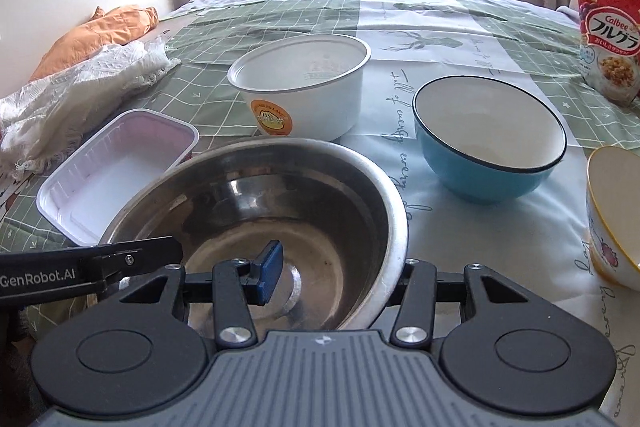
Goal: Organize plates and bowls
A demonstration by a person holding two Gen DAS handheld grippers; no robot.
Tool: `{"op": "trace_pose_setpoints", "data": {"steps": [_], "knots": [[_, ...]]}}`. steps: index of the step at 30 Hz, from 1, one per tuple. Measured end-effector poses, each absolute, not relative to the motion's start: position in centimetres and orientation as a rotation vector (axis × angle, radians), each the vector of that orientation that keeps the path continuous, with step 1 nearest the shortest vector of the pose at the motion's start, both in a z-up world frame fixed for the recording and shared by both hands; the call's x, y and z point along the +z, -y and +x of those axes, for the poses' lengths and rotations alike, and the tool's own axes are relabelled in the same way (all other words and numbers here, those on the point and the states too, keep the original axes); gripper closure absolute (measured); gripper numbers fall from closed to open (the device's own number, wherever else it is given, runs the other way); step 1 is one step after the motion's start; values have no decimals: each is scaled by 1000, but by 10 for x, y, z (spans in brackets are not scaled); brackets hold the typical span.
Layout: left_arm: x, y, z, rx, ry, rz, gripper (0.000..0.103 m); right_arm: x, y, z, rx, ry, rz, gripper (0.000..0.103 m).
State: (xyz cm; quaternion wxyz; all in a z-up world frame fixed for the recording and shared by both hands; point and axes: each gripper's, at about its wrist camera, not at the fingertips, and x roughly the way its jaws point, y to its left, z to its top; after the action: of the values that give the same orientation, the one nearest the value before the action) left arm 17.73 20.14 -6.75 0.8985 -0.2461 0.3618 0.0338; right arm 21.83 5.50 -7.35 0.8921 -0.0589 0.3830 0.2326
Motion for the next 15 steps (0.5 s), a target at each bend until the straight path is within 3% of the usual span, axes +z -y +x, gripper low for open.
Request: {"op": "trace_pose_setpoints", "data": {"steps": [15], "knots": [[-80, -226, 179, 85, -718, -480, 81, -76, -70, 239, 427, -765, -192, 57]]}}
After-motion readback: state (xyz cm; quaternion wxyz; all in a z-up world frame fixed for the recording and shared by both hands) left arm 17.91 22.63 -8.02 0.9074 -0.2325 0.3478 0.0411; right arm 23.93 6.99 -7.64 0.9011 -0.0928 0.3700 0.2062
